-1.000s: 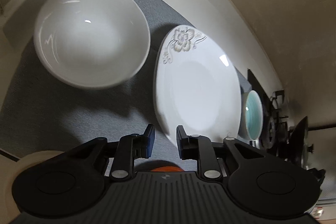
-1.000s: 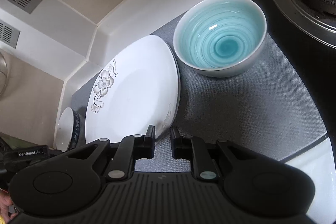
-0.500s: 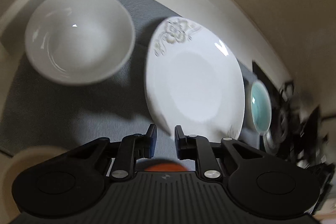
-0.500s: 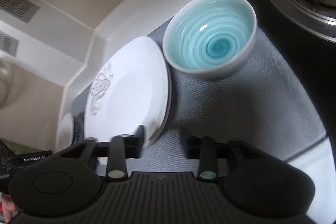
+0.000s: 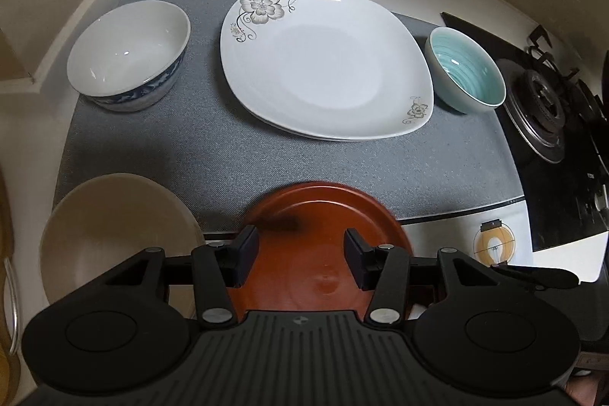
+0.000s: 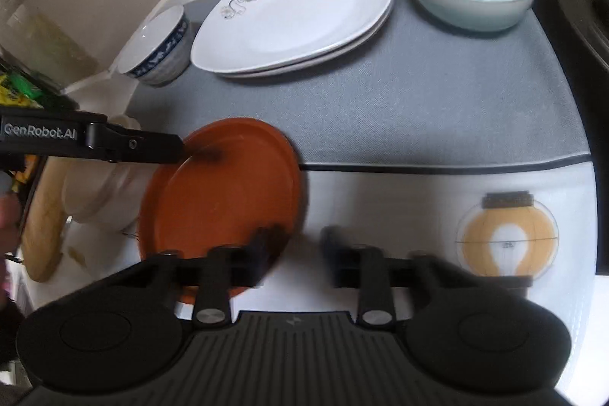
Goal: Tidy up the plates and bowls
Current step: 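Grasp the rim of the brown plate with both tools, then carry the brown plate and lower it onto the stacked white plates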
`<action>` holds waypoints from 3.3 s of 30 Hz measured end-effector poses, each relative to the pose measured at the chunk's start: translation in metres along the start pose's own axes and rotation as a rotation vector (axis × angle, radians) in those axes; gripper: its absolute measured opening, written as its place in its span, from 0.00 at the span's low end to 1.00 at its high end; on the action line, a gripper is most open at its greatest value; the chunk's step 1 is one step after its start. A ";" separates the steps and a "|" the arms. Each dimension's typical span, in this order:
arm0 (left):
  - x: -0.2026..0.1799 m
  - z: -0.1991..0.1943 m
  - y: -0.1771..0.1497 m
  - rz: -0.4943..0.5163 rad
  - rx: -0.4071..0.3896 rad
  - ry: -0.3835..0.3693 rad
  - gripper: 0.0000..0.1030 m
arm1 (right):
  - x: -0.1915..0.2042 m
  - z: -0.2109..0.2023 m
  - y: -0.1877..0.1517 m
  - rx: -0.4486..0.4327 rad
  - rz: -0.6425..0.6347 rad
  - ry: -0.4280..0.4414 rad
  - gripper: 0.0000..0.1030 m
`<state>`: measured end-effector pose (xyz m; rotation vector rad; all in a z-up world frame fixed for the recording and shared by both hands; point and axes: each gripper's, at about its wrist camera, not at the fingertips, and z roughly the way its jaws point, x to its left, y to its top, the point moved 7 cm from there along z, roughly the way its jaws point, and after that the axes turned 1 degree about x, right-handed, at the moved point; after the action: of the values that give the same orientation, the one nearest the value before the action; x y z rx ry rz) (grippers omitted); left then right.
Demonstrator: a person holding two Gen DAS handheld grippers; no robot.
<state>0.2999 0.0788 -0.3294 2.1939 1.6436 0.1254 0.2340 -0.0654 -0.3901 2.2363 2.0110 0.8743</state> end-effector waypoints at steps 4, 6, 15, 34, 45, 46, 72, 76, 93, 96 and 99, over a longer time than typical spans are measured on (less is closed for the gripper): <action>-0.005 0.001 -0.002 0.014 0.006 -0.005 0.51 | -0.018 -0.015 0.000 -0.033 0.029 -0.088 0.09; -0.008 0.003 -0.004 0.021 0.017 -0.012 0.51 | -0.034 -0.022 0.001 -0.040 0.073 -0.110 0.08; -0.018 0.034 -0.017 -0.007 0.147 -0.152 0.48 | -0.051 -0.034 -0.010 -0.065 0.192 -0.070 0.34; -0.014 0.049 -0.016 -0.031 0.170 -0.203 0.07 | -0.048 -0.040 -0.015 -0.111 0.191 -0.083 0.09; -0.031 0.010 -0.005 0.014 0.118 -0.190 0.07 | -0.045 -0.067 -0.006 -0.141 0.194 -0.077 0.08; -0.033 0.006 -0.004 0.025 0.108 -0.185 0.07 | -0.045 -0.070 -0.005 -0.145 0.199 -0.072 0.08; -0.004 -0.087 0.088 -0.176 -0.135 -0.285 0.07 | 0.001 -0.131 0.118 -0.364 0.060 -0.002 0.09; 0.011 -0.067 0.110 -0.234 -0.160 -0.268 0.07 | 0.002 -0.102 0.144 -0.352 0.011 -0.033 0.09; 0.035 0.017 0.140 -0.328 -0.144 -0.117 0.08 | -0.016 -0.011 0.191 -0.274 -0.051 -0.097 0.09; 0.037 0.029 0.143 -0.355 -0.119 -0.062 0.09 | -0.019 0.001 0.199 -0.250 -0.101 -0.092 0.09; 0.042 0.042 0.146 -0.385 -0.089 -0.010 0.08 | -0.018 0.016 0.204 -0.216 -0.168 -0.109 0.09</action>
<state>0.4572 0.0736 -0.3225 1.7736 1.9780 0.0771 0.4266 -0.1122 -0.3366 1.9277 1.9209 0.8845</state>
